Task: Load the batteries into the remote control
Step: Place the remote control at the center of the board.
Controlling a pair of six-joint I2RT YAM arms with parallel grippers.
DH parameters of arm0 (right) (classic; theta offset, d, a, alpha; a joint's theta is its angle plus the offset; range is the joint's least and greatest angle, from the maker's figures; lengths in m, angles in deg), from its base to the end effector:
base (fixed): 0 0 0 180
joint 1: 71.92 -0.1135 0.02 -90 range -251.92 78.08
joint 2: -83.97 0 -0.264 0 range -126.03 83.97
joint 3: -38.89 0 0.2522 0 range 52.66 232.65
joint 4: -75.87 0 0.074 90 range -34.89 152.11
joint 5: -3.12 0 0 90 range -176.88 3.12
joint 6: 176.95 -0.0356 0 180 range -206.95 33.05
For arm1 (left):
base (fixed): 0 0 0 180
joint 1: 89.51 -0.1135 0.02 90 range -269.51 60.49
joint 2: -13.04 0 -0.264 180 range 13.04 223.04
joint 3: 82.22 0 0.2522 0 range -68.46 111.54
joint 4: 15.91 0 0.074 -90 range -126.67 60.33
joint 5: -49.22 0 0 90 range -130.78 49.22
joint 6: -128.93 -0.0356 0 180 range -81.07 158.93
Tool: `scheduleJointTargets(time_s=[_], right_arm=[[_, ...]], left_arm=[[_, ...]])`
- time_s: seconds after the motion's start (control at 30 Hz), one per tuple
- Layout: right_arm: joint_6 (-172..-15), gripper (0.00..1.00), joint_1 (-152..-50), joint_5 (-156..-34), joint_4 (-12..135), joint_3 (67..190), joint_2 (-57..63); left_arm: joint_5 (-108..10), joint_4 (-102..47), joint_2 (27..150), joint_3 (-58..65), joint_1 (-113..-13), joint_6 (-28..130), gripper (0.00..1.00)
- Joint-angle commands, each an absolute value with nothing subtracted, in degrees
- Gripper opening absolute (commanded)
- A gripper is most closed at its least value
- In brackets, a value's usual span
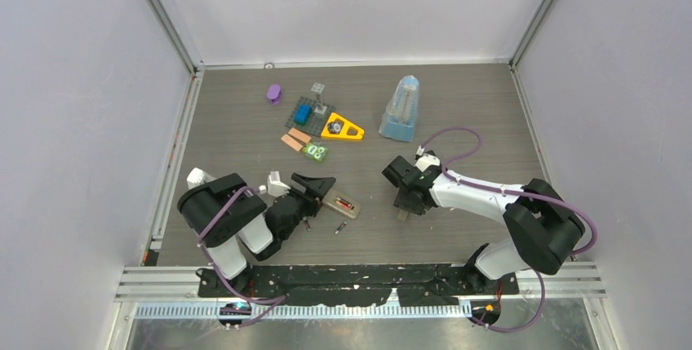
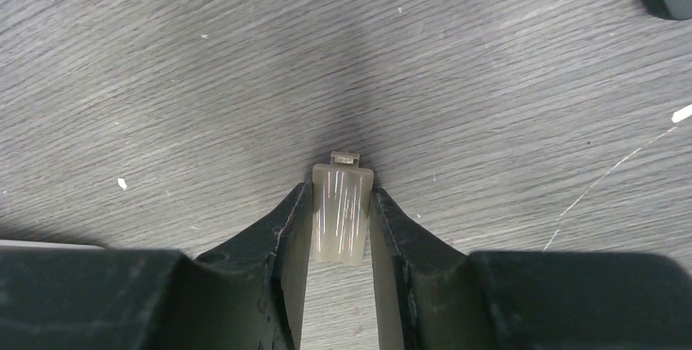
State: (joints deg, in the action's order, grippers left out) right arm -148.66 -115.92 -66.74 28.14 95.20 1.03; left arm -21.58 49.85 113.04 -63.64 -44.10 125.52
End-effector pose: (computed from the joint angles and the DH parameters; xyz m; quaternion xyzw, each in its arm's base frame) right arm 0.1826 0.1593 0.1590 0.1737 0.9602 0.0022 0.2190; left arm 0.1537 -0.1393 0.0951 -0.3706 0.7001 -0.4902 0.3637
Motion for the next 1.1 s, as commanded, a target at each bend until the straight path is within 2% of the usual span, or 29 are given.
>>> scheduleJointTargets(time_s=[0.0,0.2,0.33,0.47,0.6,0.87,1.07], right_arm=[[-149.87,0.33,-115.86,-68.06,31.12,94.04,0.09],[-149.84,0.30,-115.86,-68.04,30.97,93.98,0.95],[-149.79,0.30,-115.83,-68.10,30.94,93.99,1.09],[-149.73,0.30,-115.80,-67.98,30.92,93.98,1.15],[-149.90,0.27,-115.85,-68.11,31.09,93.79,1.72],[-150.48,0.24,-115.81,-69.81,32.62,92.38,4.69],[-151.01,0.24,-115.80,-70.77,32.98,91.97,7.38]], left_arm=[[-19.77,42.52,107.79,-62.44,-43.59,128.27,0.80],[-21.37,23.59,98.92,-57.91,-43.50,127.61,0.89],[-21.81,0.10,92.33,-52.82,-43.53,129.43,0.90],[-21.94,-15.39,88.73,-48.42,-43.41,129.83,0.92],[-22.78,-24.42,87.44,-46.05,-43.46,131.47,0.94],[-26.54,-30.88,86.32,-45.19,-42.87,133.21,0.95],[-26.50,-46.77,83.71,-39.91,-42.42,132.51,0.99]])
